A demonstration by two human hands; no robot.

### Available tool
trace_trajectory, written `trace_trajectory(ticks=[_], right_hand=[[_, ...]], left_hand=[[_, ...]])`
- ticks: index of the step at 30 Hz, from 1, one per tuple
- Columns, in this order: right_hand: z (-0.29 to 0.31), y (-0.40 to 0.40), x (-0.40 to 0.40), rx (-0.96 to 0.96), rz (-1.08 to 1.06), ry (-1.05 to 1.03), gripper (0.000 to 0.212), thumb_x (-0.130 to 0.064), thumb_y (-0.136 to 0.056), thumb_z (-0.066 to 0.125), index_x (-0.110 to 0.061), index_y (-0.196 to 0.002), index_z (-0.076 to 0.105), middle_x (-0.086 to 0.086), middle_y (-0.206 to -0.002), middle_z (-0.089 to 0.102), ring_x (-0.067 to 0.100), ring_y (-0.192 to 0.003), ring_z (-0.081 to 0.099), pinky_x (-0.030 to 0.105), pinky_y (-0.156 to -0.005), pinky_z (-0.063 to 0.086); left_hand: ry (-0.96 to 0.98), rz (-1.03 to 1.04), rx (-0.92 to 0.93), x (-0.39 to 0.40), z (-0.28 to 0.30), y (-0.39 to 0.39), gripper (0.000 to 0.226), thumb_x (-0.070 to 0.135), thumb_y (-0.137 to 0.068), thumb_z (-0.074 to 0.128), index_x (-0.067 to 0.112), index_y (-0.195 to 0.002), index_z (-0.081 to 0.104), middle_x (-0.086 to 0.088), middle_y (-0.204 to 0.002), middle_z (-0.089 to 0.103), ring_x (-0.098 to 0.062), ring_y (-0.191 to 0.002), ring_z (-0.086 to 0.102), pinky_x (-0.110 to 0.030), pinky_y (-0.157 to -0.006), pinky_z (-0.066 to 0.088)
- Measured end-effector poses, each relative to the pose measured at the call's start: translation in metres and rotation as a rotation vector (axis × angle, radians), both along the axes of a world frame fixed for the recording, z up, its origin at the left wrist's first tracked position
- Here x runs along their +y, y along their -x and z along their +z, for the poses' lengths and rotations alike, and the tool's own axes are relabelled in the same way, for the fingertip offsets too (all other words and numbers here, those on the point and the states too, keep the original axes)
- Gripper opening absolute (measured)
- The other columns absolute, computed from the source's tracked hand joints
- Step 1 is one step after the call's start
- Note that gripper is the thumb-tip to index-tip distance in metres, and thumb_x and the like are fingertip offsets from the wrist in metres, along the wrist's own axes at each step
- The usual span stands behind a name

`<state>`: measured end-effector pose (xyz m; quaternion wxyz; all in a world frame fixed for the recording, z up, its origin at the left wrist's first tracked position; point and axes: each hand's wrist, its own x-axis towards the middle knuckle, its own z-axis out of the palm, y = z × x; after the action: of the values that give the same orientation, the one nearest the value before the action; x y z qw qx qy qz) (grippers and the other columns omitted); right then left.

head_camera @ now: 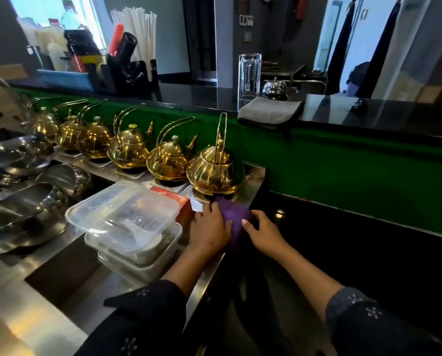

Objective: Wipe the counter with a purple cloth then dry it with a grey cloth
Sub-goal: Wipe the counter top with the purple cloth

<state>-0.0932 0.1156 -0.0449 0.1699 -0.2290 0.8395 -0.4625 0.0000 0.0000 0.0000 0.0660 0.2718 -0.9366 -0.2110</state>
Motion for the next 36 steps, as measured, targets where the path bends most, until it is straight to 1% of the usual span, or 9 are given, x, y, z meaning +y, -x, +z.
trace_trajectory(ticks=[3,8,14,20,22,25,30,33,36], right_hand=[[-0.005,0.0,-0.01,-0.093,-0.076,0.057,0.049,-0.038,-0.094,0.058,-0.013,-0.134,0.047,0.004,-0.126,0.057,0.022,-0.118,0.054,0.025,-0.088,0.041],[-0.005,0.007,-0.001,-0.214,-0.104,0.144,0.026,-0.034,-0.085,0.07,-0.017,-0.103,0.063,0.004,-0.104,0.069,0.021,-0.098,0.065,0.035,-0.085,0.053],[0.008,0.006,0.023,-0.261,-0.061,0.216,0.018,-0.018,-0.086,0.07,-0.015,-0.101,0.061,0.006,-0.104,0.068,0.02,-0.097,0.066,0.041,-0.086,0.056],[0.037,0.017,0.062,-0.283,-0.113,0.373,0.018,-0.012,-0.085,0.071,-0.017,-0.099,0.061,0.008,-0.104,0.069,0.021,-0.095,0.067,0.039,-0.073,0.057],[0.052,0.024,0.083,-0.261,-0.155,0.423,0.02,-0.012,-0.084,0.071,-0.018,-0.102,0.062,0.006,-0.107,0.069,0.021,-0.098,0.067,0.038,-0.075,0.056],[0.078,0.035,0.118,-0.141,-0.212,0.464,0.015,-0.009,-0.084,0.071,-0.014,-0.097,0.064,0.007,-0.099,0.071,0.018,-0.09,0.068,0.026,-0.07,0.054],[0.13,0.063,0.169,0.026,-0.29,0.481,0.011,-0.005,-0.083,0.071,-0.01,-0.091,0.064,0.006,-0.088,0.071,0.014,-0.079,0.066,0.017,-0.06,0.05],[0.159,0.086,0.19,0.138,-0.327,0.461,0.01,-0.003,-0.082,0.071,-0.008,-0.089,0.065,0.008,-0.085,0.07,0.018,-0.08,0.064,0.021,-0.066,0.052],[0.186,0.104,0.203,0.214,-0.36,0.418,0.012,-0.007,-0.084,0.071,-0.006,-0.095,0.067,0.009,-0.091,0.071,0.019,-0.084,0.065,0.029,-0.074,0.053]], left_hand=[[-0.131,0.076,0.08,-0.006,-0.007,0.001,0.072,0.039,-0.088,0.059,0.013,-0.144,0.022,-0.01,-0.146,0.03,-0.038,-0.127,0.04,-0.048,-0.101,0.04],[-0.221,0.128,0.127,-0.017,-0.008,0.001,0.088,0.039,-0.082,0.069,0.011,-0.146,0.017,-0.018,-0.144,0.031,-0.038,-0.131,0.033,-0.046,-0.104,0.035],[-0.326,0.117,0.173,-0.014,-0.005,0.005,0.058,0.035,-0.078,0.074,0.013,-0.125,0.047,-0.009,-0.125,0.06,-0.029,-0.113,0.057,-0.045,-0.096,0.046],[-0.817,0.007,0.342,0.014,0.028,0.01,0.035,0.021,-0.087,0.066,0.01,-0.12,0.059,-0.009,-0.116,0.065,-0.02,-0.095,0.065,-0.04,-0.085,0.056],[-0.909,-0.028,0.398,0.028,0.041,0.016,0.03,0.022,-0.087,0.066,0.012,-0.115,0.061,-0.007,-0.109,0.067,-0.016,-0.087,0.066,-0.04,-0.083,0.057],[-1.004,-0.11,0.493,0.052,0.056,0.035,0.022,0.018,-0.085,0.068,0.009,-0.105,0.065,-0.012,-0.102,0.071,-0.025,-0.092,0.069,-0.044,-0.087,0.055],[-0.899,-0.276,0.556,0.085,0.096,0.08,0.013,0.022,-0.083,0.071,0.017,-0.095,0.069,-0.009,-0.092,0.073,-0.028,-0.092,0.069,-0.048,-0.085,0.055],[-0.729,-0.348,0.596,0.097,0.122,0.11,0.011,0.022,-0.082,0.073,0.017,-0.091,0.069,-0.005,-0.08,0.07,-0.021,-0.078,0.068,-0.032,-0.069,0.056],[-0.598,-0.387,0.601,0.104,0.147,0.136,0.012,0.024,-0.082,0.073,0.018,-0.091,0.067,0.005,-0.071,0.062,-0.007,-0.063,0.058,-0.017,-0.055,0.045]])
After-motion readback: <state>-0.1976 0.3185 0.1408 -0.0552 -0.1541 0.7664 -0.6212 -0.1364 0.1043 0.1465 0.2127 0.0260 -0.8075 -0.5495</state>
